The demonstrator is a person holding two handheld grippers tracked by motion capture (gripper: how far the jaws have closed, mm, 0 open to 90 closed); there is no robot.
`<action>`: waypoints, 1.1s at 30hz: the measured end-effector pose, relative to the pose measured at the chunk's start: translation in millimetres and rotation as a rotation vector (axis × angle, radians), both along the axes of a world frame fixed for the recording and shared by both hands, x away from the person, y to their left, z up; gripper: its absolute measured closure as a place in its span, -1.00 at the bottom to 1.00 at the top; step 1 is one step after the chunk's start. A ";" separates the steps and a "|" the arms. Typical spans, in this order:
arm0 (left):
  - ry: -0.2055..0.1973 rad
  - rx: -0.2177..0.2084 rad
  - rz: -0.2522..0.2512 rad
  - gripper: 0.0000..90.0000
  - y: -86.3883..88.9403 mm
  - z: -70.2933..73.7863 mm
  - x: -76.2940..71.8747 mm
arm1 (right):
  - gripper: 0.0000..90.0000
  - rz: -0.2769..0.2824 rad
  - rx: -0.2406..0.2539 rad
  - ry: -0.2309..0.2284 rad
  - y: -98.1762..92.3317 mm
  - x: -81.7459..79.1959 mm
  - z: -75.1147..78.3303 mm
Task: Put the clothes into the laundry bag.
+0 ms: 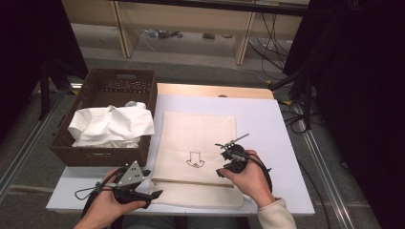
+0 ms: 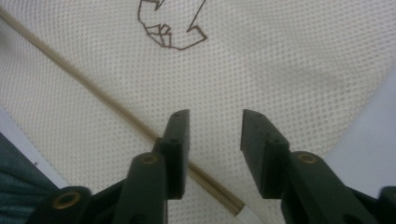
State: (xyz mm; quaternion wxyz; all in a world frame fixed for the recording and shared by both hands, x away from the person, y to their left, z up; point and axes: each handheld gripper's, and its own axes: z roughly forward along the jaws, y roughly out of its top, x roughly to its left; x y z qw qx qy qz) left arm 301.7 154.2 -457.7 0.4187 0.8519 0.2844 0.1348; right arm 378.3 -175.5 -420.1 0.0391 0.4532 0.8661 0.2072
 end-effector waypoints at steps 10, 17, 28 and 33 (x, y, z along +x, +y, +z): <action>-0.008 -0.042 0.033 -0.48 -3.0 -0.4 -0.6 | 1.00 0.099 -0.030 0.027 14.8 -3.4 -8.0; 0.002 -0.069 0.044 -0.46 -6.9 -1.8 -0.9 | 1.00 0.159 -0.028 0.036 28.3 -3.8 -15.6; 0.002 -0.039 0.034 -0.46 -8.5 -2.9 1.5 | 1.00 0.180 -0.048 0.070 49.8 -4.1 -28.0; 0.003 -0.049 0.034 -0.46 -9.8 -3.3 0.7 | 1.00 0.198 -0.046 0.073 53.3 -4.7 -33.3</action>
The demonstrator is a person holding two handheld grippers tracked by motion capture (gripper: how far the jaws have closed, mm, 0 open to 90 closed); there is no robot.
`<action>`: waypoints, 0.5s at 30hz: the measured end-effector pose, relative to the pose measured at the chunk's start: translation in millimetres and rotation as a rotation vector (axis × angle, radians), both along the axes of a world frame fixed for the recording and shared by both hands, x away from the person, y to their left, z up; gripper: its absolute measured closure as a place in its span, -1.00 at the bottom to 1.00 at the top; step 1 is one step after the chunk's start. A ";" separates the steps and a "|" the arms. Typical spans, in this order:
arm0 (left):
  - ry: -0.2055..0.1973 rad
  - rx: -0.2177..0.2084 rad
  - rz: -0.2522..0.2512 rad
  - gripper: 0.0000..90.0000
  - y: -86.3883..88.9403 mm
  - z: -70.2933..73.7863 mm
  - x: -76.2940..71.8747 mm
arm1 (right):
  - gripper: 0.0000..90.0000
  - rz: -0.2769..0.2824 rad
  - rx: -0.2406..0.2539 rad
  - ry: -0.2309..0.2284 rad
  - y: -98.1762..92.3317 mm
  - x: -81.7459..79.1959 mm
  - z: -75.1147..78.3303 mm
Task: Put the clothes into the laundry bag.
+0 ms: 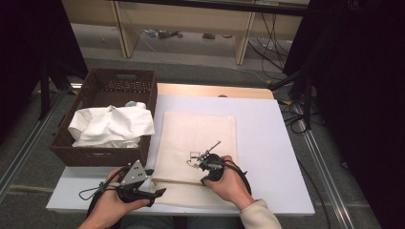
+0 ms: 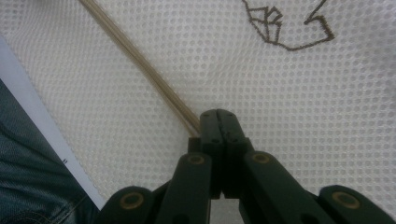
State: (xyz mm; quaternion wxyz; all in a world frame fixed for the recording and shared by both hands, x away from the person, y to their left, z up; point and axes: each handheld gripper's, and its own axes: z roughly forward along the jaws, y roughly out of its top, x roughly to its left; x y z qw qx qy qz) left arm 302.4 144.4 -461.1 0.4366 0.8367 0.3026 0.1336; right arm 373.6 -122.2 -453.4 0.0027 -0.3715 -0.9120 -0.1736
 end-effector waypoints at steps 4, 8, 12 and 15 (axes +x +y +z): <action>-0.002 0.004 -0.011 -0.46 0.6 -0.3 1.0 | 1.00 0.010 -0.020 -0.023 1.1 0.7 -2.3; -0.003 0.013 -0.011 -0.46 0.7 0.0 0.7 | 1.00 0.029 -0.013 -0.030 1.5 1.9 -4.4; 0.000 0.012 -0.008 -0.47 0.6 0.0 0.4 | 1.00 0.012 -0.002 0.001 2.9 -2.0 -3.3; 0.003 0.000 -0.003 -0.47 -0.3 -0.1 -0.2 | 1.00 0.023 -0.010 0.004 3.3 -3.1 -2.7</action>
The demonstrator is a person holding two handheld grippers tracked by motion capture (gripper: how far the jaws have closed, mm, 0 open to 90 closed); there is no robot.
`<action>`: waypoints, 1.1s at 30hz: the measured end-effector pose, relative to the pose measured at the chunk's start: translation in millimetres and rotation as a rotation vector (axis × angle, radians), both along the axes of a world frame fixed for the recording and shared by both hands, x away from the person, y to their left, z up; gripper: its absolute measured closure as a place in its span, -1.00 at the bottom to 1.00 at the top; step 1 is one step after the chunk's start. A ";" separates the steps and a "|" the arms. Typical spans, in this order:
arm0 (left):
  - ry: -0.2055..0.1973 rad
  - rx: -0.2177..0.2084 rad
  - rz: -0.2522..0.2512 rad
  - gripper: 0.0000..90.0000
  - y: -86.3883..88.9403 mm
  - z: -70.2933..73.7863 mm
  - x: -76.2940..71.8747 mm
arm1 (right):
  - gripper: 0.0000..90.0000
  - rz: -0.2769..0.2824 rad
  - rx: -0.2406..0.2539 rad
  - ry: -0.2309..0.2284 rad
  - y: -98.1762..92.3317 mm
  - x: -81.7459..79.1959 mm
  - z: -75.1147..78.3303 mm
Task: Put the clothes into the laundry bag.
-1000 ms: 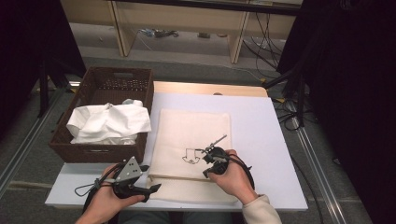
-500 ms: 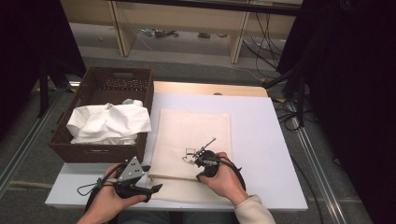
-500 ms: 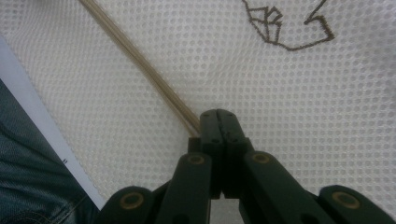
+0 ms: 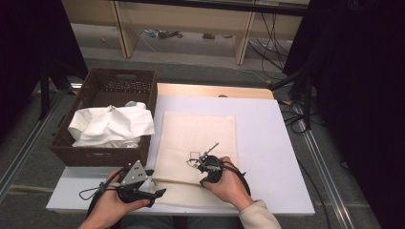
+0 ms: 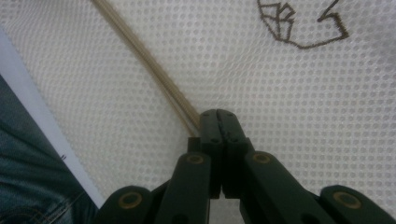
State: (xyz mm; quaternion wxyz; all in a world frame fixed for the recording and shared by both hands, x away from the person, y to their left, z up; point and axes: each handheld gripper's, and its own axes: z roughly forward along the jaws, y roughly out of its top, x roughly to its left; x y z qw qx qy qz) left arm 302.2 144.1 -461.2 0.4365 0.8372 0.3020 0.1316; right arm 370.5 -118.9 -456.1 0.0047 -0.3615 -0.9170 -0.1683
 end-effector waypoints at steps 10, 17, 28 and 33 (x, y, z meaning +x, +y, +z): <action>0.003 0.013 -0.007 -0.48 0.7 -0.1 0.4 | 1.00 0.020 -0.034 0.020 1.2 -3.2 -1.3; 0.001 0.002 -0.001 -0.47 0.0 0.1 0.0 | 0.86 0.033 -0.042 -0.002 0.2 -3.5 2.8; -0.001 0.003 0.002 -0.47 0.2 0.4 0.1 | 0.32 0.045 -0.071 -0.081 -1.4 -0.9 0.4; -0.002 0.003 0.000 -0.47 0.0 0.2 0.0 | 0.24 0.076 -0.085 -0.090 0.9 -2.6 -1.2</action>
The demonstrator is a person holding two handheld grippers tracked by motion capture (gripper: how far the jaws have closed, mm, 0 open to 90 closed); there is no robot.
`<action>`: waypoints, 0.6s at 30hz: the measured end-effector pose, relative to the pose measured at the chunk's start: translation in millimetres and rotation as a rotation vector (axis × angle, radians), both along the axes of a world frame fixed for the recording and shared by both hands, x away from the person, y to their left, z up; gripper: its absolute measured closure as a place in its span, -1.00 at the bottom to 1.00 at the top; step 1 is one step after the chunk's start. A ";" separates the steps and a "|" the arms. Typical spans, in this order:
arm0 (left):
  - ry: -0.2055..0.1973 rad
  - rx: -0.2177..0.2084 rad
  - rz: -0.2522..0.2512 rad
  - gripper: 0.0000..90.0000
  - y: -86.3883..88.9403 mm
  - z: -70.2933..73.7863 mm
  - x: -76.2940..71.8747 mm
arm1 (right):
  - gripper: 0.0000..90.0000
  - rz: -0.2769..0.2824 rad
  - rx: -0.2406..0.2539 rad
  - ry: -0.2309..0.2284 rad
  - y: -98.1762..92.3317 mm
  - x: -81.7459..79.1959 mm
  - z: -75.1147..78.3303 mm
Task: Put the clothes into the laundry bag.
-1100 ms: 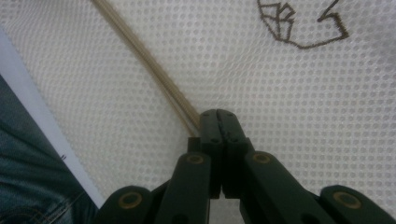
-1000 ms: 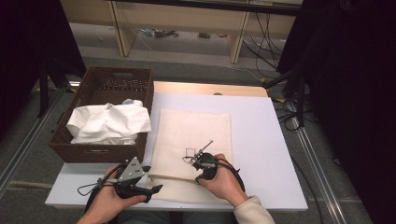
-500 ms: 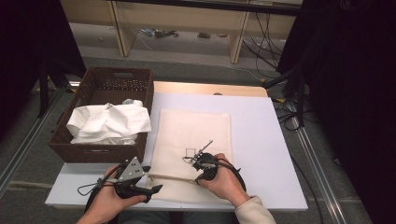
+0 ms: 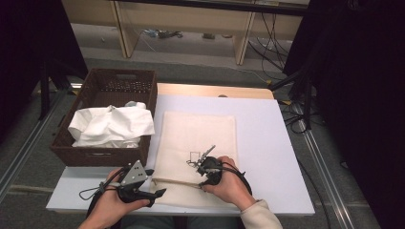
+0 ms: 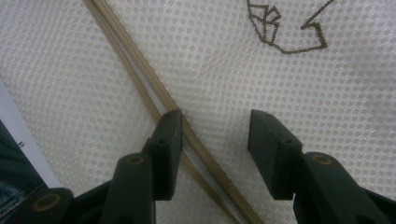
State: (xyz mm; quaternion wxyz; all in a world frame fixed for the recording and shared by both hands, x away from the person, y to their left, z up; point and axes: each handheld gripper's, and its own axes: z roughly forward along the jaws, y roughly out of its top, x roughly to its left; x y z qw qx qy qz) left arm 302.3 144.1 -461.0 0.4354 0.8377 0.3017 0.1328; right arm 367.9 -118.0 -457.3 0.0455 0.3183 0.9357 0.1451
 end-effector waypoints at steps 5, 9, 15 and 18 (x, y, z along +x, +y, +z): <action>0.000 0.000 0.000 -0.47 -0.2 -0.1 0.1 | 0.28 0.015 -0.011 -0.008 -0.8 1.8 -1.3; 0.003 0.006 0.000 -0.47 0.1 0.7 0.1 | 0.44 -0.005 0.007 -0.008 -2.9 3.9 -1.1; 0.005 0.003 0.001 -0.47 0.2 0.8 0.4 | 0.61 -0.032 0.031 -0.011 -3.3 5.1 -1.4; 0.005 0.008 0.004 -0.46 -0.2 1.1 -0.2 | 0.61 -0.030 0.030 -0.008 -3.4 5.4 -1.4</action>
